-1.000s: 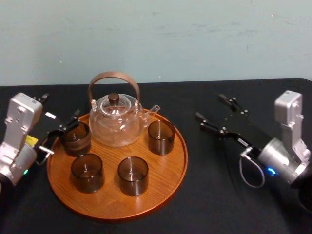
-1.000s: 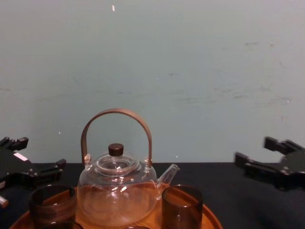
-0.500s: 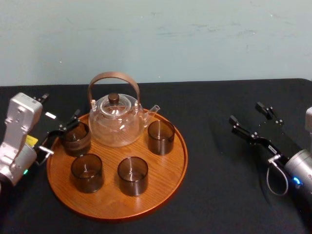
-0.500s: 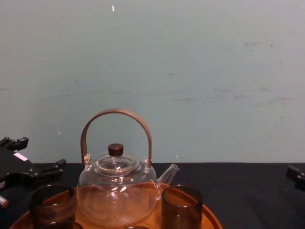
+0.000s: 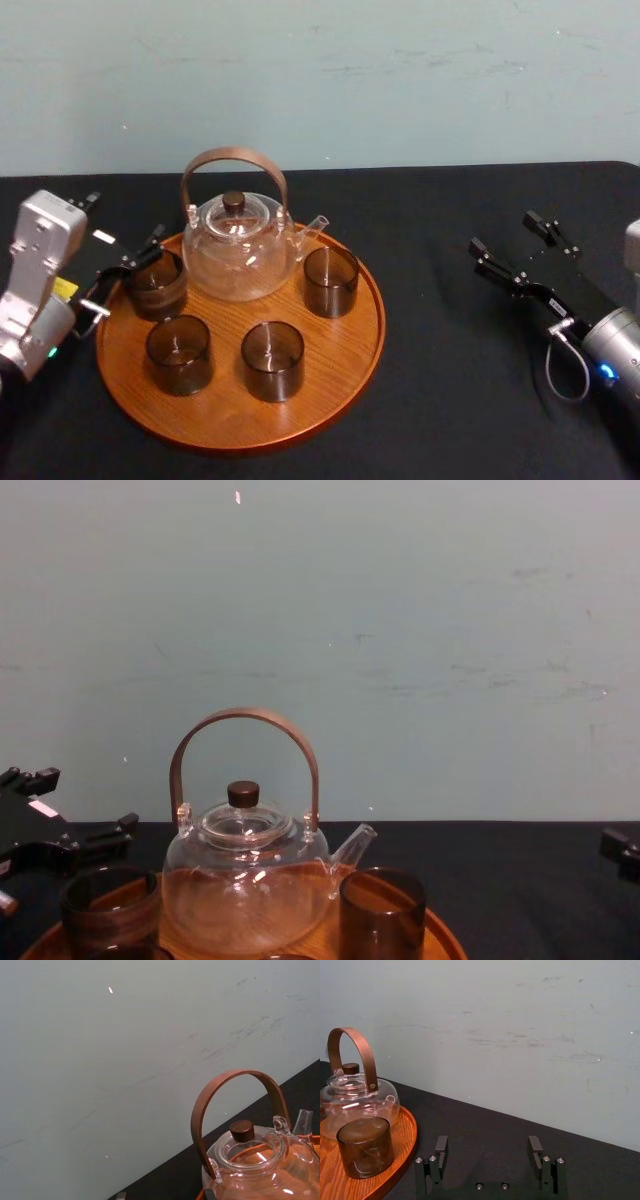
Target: Pick up the glass from the table and place it on the tray.
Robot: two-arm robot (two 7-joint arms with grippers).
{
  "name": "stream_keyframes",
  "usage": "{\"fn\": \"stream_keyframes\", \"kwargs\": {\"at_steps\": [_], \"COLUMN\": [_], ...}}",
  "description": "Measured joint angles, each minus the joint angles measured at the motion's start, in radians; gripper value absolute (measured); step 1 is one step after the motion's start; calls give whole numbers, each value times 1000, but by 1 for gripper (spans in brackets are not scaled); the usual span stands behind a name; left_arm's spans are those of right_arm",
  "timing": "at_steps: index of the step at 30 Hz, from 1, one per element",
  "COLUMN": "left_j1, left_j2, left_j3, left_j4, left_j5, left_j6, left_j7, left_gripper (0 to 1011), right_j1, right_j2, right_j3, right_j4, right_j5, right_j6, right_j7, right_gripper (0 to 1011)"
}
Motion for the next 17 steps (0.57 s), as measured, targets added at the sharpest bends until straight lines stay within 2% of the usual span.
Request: {"fn": "stream_keyframes", "kwargs": {"at_steps": [17], "left_j1": [0], "left_j2": [0], "left_j3": [0], "left_j4": [0], "left_j5": [0], "left_j6": [0], "left_j7": [0], "left_gripper": [1001], "right_j1": [2], "right_j2": [0], "right_j3": [-3], "right_j4": [-1], "right_j5": [0], "right_j6": [1], "right_j7": [3], "right_gripper": [1002]}}
